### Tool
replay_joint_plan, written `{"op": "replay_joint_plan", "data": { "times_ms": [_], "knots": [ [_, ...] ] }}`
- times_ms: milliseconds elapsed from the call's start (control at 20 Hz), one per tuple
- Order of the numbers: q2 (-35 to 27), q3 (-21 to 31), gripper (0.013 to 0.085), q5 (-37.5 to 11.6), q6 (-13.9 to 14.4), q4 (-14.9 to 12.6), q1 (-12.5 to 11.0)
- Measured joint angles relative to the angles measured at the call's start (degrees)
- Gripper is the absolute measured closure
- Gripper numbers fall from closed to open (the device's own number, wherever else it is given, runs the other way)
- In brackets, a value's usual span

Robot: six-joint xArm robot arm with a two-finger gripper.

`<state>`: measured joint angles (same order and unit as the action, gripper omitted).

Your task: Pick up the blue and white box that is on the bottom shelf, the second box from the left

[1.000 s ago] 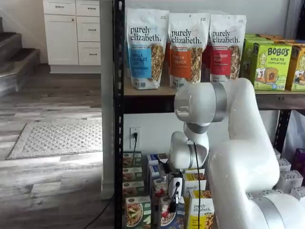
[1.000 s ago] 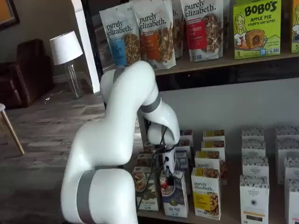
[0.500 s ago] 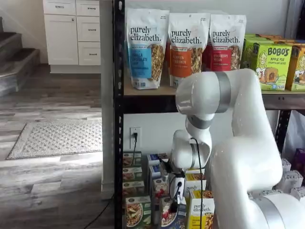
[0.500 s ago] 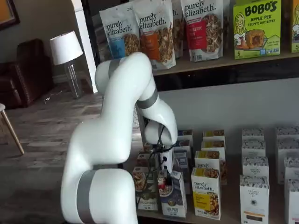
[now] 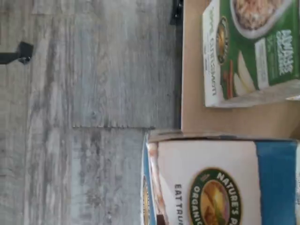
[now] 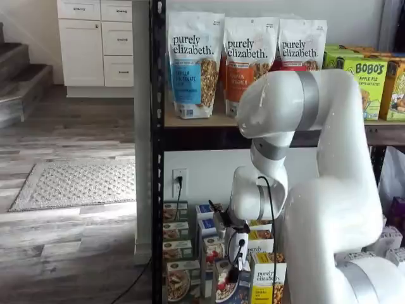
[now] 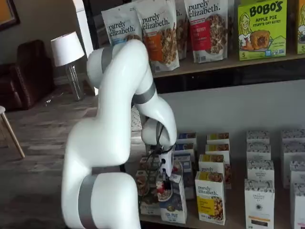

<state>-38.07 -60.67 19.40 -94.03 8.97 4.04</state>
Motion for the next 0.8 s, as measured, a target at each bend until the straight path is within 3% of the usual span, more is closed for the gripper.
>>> {"op": "replay_joint_plan", "data": {
  "times_ms": [250,400,650,800],
  "knots": [
    [6.2,6.9,0.0530,-1.0,2.7,-1.5,1.3],
    [9.3,10.2,0.0530,-0.8,7.1,-5.9,1.6],
    [14.4,14.4,0.0530,1.7,10.7,-9.3,2.0],
    [17.2,16.2,0.0530,4.0,15.0,-14.0,2.0]
  ]
}}
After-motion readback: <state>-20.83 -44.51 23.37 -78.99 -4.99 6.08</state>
